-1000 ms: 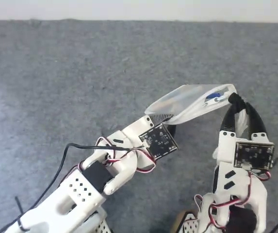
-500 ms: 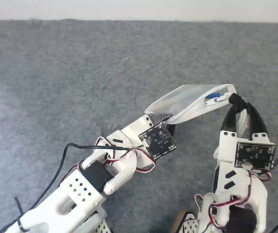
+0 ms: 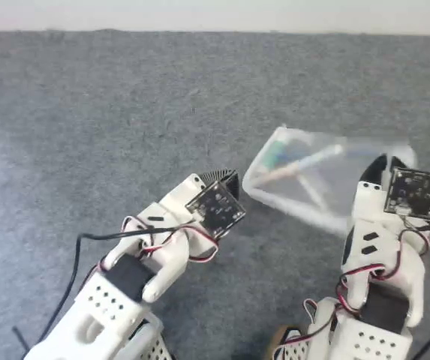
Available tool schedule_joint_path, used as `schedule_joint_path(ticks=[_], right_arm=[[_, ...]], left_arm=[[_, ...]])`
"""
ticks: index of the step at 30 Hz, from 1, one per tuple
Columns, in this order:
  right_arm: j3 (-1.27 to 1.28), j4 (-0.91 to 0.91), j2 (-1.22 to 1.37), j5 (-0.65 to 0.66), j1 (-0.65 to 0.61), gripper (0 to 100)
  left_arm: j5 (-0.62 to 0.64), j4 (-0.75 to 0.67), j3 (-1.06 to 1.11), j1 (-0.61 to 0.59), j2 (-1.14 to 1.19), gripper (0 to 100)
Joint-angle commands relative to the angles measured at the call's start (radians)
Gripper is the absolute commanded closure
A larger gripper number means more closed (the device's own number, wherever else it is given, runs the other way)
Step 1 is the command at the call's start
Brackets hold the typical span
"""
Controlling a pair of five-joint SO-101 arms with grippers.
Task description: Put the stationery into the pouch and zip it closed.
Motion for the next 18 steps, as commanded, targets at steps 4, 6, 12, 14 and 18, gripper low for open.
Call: schedule_joint_path(ticks=[4, 6, 12, 14, 18], right_arm=[[-0.069, -0.01, 0.01, 0.0, -0.045, 99.2], [-0.071, 0.007, 0.01, 0.014, -0.085, 99.2], [-0.072, 0.076, -0.093, 0.058, -0.143, 99.1], [-0.083, 0.127, -0.133, 0.092, -0.12, 98.6], [-0.084, 0.255, -0.125, 0.176, -0.077, 91.9]], left_arm=[[0.012, 0.023, -0.012, -0.003, -0.068, 99], [0.014, 0.023, -0.012, 0.0, -0.068, 99], [0.015, 0.023, -0.012, -0.002, -0.069, 99], [0.017, 0.023, -0.008, -0.006, -0.069, 97], [0.078, 0.023, -0.007, -0.008, -0.069, 92]])
